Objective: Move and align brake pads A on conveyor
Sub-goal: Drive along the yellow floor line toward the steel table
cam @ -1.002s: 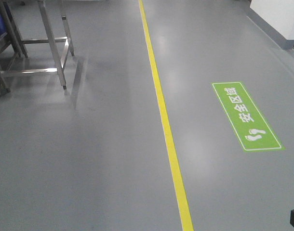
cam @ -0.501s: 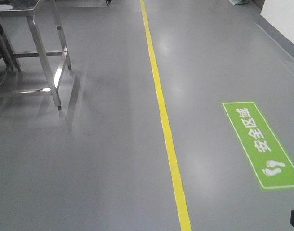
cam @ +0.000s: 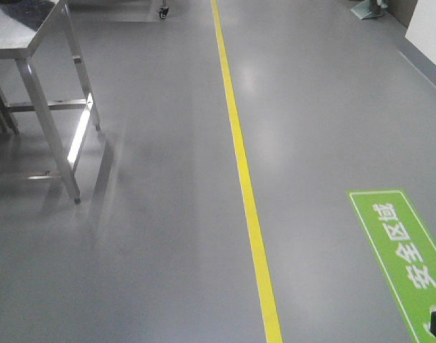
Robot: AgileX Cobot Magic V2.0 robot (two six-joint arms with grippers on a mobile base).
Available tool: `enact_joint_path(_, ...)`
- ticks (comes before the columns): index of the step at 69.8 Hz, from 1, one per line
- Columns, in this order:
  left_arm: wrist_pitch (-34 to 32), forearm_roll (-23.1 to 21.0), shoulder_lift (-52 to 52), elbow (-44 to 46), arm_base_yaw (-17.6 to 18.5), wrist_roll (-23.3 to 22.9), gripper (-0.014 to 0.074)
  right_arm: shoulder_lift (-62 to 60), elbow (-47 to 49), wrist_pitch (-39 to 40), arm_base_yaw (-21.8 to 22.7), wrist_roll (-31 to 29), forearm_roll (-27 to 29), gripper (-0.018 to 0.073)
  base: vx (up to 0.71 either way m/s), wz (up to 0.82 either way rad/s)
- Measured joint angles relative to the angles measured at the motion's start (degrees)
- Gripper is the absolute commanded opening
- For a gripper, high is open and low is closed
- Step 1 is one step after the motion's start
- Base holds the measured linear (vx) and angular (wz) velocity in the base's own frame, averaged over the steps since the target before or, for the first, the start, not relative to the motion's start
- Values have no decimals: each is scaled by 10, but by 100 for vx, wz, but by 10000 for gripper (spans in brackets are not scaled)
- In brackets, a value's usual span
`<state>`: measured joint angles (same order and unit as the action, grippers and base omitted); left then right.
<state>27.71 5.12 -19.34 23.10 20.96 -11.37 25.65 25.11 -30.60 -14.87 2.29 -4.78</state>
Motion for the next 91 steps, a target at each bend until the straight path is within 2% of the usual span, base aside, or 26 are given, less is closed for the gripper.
enact_joint_path(91,0,0,0,0,0,0,-6,0,0,0,0,0,0,-6,56,2)
